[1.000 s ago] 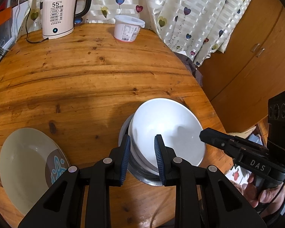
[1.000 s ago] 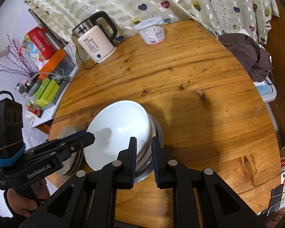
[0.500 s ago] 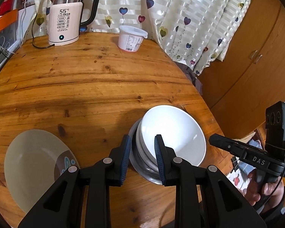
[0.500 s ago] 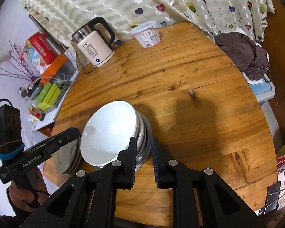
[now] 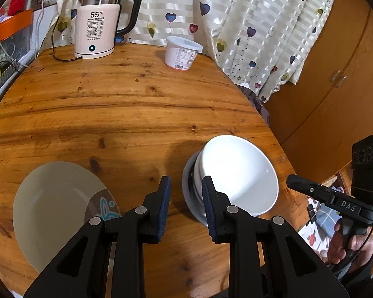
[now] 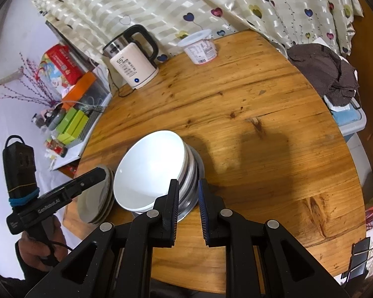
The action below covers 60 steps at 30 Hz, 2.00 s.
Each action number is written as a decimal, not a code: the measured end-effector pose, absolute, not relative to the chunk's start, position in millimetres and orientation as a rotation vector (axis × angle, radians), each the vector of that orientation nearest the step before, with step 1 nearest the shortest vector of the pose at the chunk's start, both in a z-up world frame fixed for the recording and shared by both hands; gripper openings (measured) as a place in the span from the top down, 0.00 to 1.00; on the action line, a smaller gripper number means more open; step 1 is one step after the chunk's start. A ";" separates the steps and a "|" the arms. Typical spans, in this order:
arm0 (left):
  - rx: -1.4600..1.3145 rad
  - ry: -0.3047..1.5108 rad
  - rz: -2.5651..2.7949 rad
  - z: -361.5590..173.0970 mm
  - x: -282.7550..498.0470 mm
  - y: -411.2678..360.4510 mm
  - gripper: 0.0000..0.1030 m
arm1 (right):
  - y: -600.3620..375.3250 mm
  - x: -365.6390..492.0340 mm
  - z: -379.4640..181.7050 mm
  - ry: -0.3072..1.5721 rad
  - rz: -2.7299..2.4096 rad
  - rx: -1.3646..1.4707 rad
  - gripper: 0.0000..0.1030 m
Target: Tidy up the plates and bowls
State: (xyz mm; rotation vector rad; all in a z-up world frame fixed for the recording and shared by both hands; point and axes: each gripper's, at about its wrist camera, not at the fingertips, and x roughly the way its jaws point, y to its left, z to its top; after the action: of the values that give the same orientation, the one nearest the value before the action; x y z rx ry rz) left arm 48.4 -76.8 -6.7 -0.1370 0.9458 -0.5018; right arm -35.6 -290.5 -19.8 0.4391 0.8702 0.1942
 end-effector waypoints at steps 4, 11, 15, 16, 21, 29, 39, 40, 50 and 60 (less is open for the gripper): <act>-0.139 0.953 -0.491 -10.7 47.4 -72.9 0.75 | -291.7 -38.7 -19.9 0.850 0.180 0.431 0.76; -0.141 0.955 -0.486 -14.1 44.8 -68.2 0.75 | -292.6 -41.2 -23.2 0.855 0.189 0.439 0.74; -0.146 0.956 -0.489 -16.2 44.2 -65.4 0.75 | -291.5 -42.2 -25.7 0.861 0.205 0.448 0.74; -0.147 0.959 -0.488 -16.4 44.3 -65.5 0.75 | -291.6 -42.3 -26.4 0.863 0.209 0.451 0.74; -0.161 0.977 -0.494 -20.9 46.6 -63.7 0.75 | -291.2 -41.9 -30.4 0.877 0.219 0.471 0.74; -0.202 1.031 -0.530 -30.4 55.7 -68.0 0.75 | -288.9 -35.8 -41.4 0.914 0.229 0.501 0.74; -0.236 1.095 -0.578 -45.8 69.3 -72.1 0.75 | -294.2 -26.5 -58.3 0.951 0.259 0.562 0.82; -0.234 1.098 -0.583 -46.5 70.3 -73.3 0.75 | -295.1 -25.6 -59.4 0.955 0.260 0.569 0.83; -0.241 1.135 -0.617 -53.3 79.0 -78.7 0.75 | -300.9 -19.4 -70.7 0.991 0.295 0.645 0.88; -0.287 1.163 -0.662 -60.3 89.1 -74.0 0.75 | -306.9 -18.7 -74.0 0.983 0.317 0.689 0.92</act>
State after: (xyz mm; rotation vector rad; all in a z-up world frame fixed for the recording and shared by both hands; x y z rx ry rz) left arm 89.1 -74.0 -60.3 -0.2869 1.1629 -0.6623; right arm -18.7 -306.9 -74.0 0.6886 0.9828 0.3172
